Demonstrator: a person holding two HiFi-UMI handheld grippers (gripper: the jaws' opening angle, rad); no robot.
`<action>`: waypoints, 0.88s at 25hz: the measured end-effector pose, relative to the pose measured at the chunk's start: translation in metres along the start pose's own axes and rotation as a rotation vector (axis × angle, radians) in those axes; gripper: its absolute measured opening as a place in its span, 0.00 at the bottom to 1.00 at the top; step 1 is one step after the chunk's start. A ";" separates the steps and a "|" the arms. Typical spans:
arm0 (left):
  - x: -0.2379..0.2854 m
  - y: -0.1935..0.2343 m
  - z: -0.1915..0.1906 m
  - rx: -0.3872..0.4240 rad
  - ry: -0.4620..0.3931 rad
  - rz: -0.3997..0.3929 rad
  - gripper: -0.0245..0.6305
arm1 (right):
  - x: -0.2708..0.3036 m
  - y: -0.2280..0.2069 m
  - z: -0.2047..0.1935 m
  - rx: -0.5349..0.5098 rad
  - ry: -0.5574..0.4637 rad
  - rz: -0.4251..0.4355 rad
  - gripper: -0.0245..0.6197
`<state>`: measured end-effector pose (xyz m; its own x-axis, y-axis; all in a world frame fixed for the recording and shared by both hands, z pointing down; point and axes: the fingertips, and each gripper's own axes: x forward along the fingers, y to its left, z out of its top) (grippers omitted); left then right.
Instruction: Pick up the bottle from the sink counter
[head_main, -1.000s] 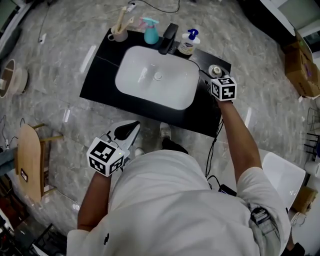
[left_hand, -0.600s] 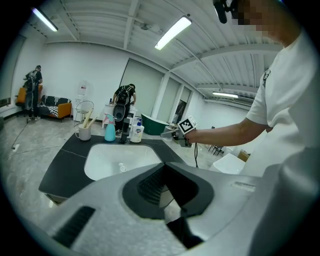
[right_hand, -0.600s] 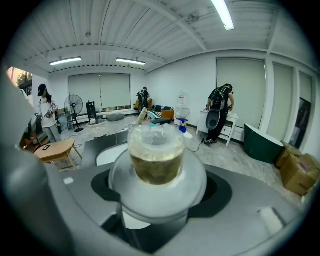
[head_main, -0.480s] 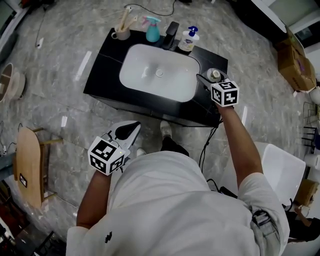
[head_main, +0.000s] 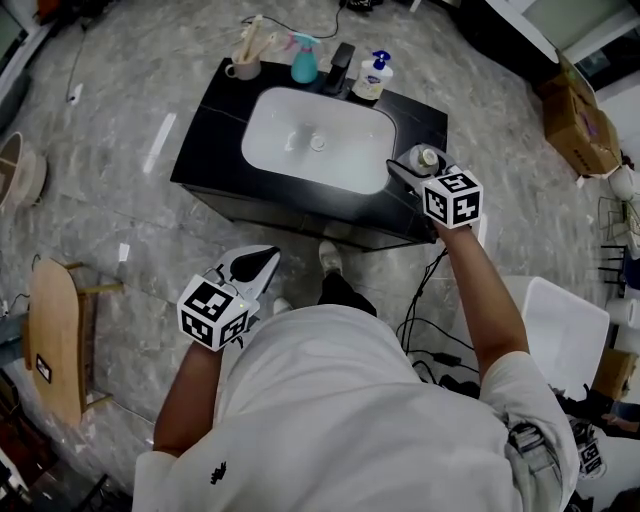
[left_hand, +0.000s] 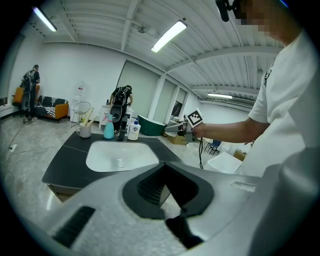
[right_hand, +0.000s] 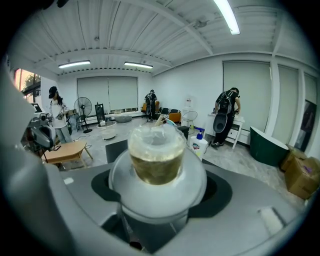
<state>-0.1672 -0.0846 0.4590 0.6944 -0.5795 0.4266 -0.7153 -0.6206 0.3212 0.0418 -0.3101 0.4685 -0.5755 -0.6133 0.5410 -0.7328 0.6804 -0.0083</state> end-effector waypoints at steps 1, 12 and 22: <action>-0.003 -0.001 -0.002 0.000 0.000 -0.002 0.05 | -0.004 0.007 0.001 -0.002 -0.002 0.007 0.59; -0.023 -0.014 -0.021 0.009 -0.004 -0.018 0.05 | -0.036 0.074 0.014 -0.031 -0.021 0.078 0.59; -0.039 -0.027 -0.033 0.004 -0.022 -0.019 0.05 | -0.063 0.114 0.017 -0.057 -0.023 0.125 0.59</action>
<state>-0.1778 -0.0276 0.4612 0.7092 -0.5790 0.4021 -0.7018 -0.6336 0.3256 -0.0114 -0.2007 0.4196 -0.6698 -0.5304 0.5196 -0.6333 0.7735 -0.0267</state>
